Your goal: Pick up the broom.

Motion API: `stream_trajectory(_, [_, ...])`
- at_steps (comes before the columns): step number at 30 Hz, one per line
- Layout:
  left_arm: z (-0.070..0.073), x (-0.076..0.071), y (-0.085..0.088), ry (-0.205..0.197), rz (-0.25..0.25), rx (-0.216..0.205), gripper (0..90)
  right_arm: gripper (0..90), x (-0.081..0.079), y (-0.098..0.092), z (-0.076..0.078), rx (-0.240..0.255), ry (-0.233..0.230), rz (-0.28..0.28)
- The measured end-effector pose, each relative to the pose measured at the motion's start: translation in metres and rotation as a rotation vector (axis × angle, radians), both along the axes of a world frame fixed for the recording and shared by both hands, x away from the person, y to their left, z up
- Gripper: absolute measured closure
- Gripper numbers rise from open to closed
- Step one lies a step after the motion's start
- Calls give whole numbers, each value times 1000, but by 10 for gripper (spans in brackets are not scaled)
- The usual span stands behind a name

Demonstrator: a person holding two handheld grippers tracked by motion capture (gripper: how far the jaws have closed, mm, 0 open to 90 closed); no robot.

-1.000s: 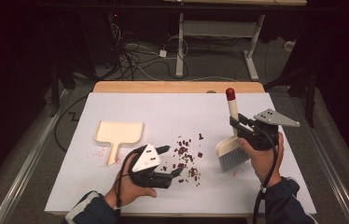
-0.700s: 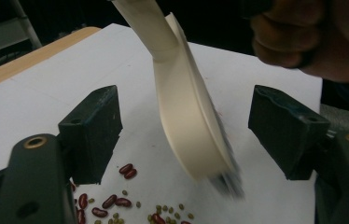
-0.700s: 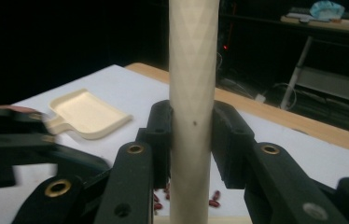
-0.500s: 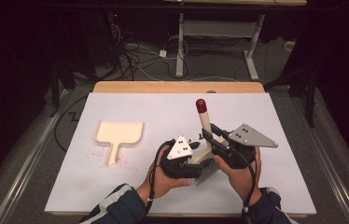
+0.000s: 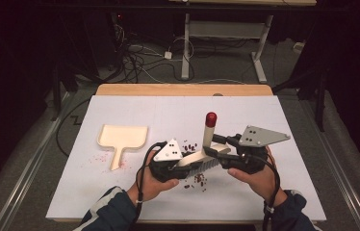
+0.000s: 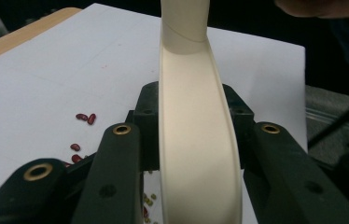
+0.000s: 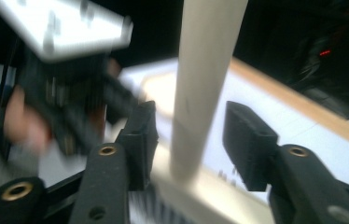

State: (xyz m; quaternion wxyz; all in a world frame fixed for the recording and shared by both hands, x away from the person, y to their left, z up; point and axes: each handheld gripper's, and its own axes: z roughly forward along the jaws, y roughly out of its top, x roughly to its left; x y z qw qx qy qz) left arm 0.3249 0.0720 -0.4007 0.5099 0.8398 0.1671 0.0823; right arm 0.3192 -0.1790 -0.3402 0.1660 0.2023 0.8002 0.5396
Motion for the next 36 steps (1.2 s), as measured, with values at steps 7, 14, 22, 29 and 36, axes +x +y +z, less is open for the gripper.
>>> stream_trajectory(7, [2,-7,13,-7,-132,84,655,458,9,1,-23,-221,36,185])
stream_trajectory(14, [0,-14,11,-22,-233,148,654,545,7,20,-47,-383,88,361])
stream_trajectory(22, [0,-11,20,-53,-133,149,470,674,9,23,-55,-368,100,397])
stream_trajectory(29, [-2,-15,56,-212,149,183,257,675,17,15,-50,-352,98,301])
stream_trajectory(36, [-17,-19,106,-217,309,179,204,675,27,0,-41,-310,94,182])
